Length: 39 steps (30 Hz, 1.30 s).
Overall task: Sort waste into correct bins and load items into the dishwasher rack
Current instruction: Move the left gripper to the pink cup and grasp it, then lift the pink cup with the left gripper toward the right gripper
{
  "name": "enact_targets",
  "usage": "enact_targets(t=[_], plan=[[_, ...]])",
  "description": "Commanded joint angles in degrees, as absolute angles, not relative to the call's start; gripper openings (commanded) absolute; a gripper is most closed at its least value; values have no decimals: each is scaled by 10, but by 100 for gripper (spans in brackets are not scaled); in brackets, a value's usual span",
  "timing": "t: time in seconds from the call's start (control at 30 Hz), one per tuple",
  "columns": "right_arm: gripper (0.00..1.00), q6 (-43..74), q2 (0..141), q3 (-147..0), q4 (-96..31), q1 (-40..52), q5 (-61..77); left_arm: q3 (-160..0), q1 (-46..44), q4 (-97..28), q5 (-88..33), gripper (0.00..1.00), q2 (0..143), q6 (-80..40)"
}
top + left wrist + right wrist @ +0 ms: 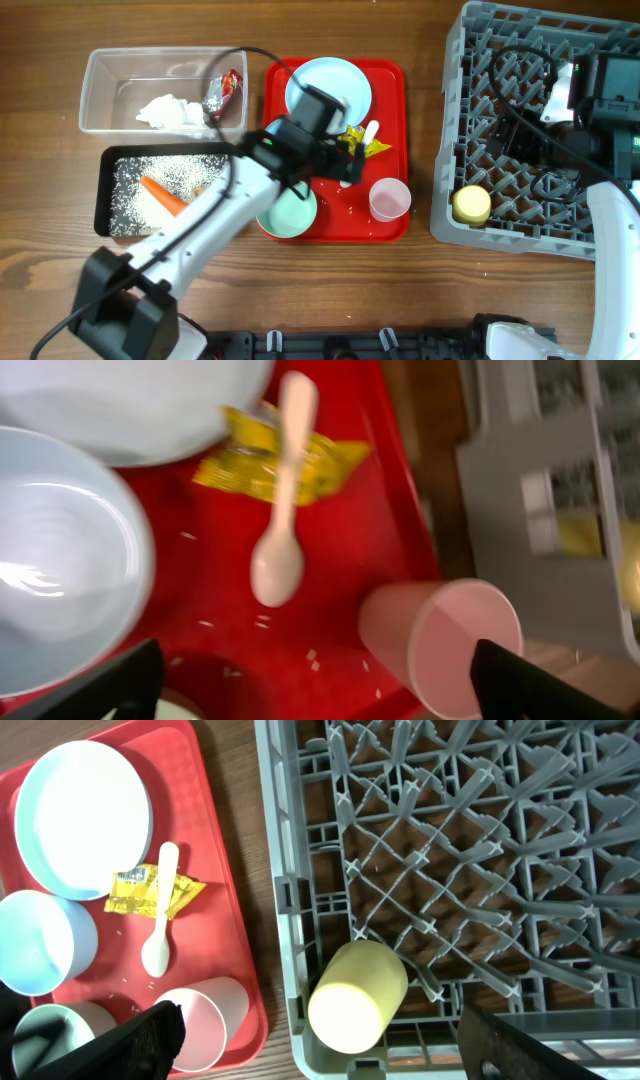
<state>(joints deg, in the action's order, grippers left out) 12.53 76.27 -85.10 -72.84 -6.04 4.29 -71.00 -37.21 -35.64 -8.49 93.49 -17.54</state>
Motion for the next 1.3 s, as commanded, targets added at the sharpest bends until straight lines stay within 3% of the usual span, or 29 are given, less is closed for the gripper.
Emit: enact_targets(t=[0.0, 0.1, 0.17, 0.23, 0.4, 0.6, 0.8, 0.97, 1.07, 1.27], plan=[[90, 105, 771, -847, -727, -56, 45, -713, -419, -352, -89, 85, 973, -137], [90, 102, 773, -847, -725, -56, 30, -713, -446, -335, -89, 79, 1019, -155], [90, 100, 774, -847, -725, -56, 26, -713, -453, -330, -90, 65, 1033, -159], [90, 93, 774, -847, -725, -56, 26, -713, -454, -328, -89, 43, 1044, -159], [89, 91, 774, -847, -722, -56, 26, -713, -454, -316, -89, 4, 1044, -159], [90, 81, 774, -847, -715, -56, 70, -714, -418, -321, -117, 4, 986, -202], [92, -57, 783, -847, -657, -56, 379, -714, -197, -288, -495, 4, 881, -199], [97, -145, 839, -847, -595, -43, 671, -714, -148, -215, -707, 4, 882, -199], [98, -150, 873, -847, -562, -14, 740, -714, -149, -188, -746, 4, 882, -200], [97, -165, 904, -847, -542, 70, 753, -714, -149, -169, -746, 4, 882, -200]])
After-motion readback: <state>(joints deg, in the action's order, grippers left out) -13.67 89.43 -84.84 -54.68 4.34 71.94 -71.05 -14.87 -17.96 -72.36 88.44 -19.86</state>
